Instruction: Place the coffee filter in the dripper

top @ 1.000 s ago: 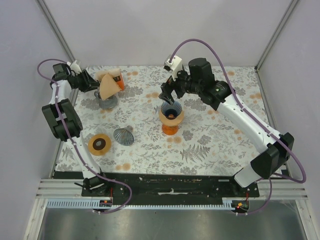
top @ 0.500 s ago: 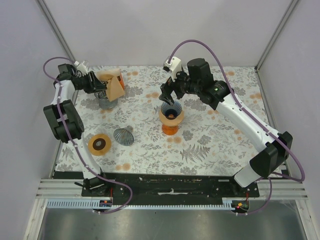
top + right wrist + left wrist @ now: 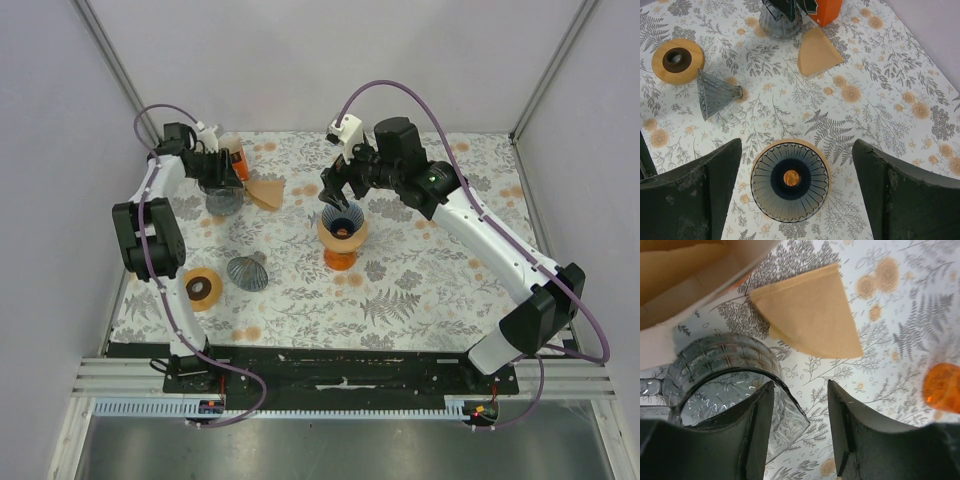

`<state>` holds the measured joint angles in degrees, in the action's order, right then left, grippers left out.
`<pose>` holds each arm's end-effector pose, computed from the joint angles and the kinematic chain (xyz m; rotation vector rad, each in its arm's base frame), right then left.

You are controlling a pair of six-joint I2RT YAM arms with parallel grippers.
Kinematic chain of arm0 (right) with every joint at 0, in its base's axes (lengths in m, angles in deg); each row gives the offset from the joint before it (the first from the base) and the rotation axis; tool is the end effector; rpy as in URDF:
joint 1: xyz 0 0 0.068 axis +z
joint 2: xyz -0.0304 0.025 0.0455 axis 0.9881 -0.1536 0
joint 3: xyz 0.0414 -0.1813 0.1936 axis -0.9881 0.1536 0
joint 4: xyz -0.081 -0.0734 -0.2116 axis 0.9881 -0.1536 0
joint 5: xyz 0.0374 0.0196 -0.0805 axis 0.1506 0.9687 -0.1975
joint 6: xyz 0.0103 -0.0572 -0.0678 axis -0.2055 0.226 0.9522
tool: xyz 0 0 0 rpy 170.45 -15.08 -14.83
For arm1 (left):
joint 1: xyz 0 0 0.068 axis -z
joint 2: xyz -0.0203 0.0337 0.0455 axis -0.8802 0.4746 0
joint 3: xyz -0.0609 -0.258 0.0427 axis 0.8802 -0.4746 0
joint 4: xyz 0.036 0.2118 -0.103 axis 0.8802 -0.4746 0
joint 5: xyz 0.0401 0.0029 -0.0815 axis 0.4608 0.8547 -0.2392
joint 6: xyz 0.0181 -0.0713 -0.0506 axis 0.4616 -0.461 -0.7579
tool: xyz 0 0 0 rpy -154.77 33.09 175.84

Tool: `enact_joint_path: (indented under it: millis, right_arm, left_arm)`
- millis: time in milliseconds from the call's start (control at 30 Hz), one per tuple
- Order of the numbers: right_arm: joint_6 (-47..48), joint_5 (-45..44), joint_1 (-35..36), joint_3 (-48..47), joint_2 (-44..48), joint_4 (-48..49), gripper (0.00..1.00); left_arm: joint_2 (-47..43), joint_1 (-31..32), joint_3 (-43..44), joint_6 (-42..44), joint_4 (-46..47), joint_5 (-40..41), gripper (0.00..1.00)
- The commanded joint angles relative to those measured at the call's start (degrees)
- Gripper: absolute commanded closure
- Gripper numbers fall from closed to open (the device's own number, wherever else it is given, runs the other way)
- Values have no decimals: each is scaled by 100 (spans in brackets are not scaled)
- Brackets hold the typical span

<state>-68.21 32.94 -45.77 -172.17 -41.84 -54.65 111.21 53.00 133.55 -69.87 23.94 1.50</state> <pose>0.2875 0.2362 0.3805 -1.0310 1.7620 0.5827 0.4556 0.0207 0.2029 0.2309 2.4074 -0.6965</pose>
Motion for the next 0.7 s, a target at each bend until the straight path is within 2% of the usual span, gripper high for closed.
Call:
enact_joint_path:
  millis: [0,100,233,367,667]
  right_arm:
    - [48,-46,11,-218,17,-10,2]
    - [56,-37,11,-226,26,-19,2]
    - [56,-11,11,-226,0,-19,2]
    - [65,33,20,-235,26,-54,2]
    - [267,-177,29,19,483,-168,2]
  left_arm:
    - [-659,338,-257,578,18,992,47]
    - [-932,620,-459,1017,19,1415,46]
    - [-1309,1111,-696,1702,-78,1416,42]
    - [-1591,1604,-1004,3001,44,1723,35]
    - [-1091,1833,-811,5341,-34,2110,31]
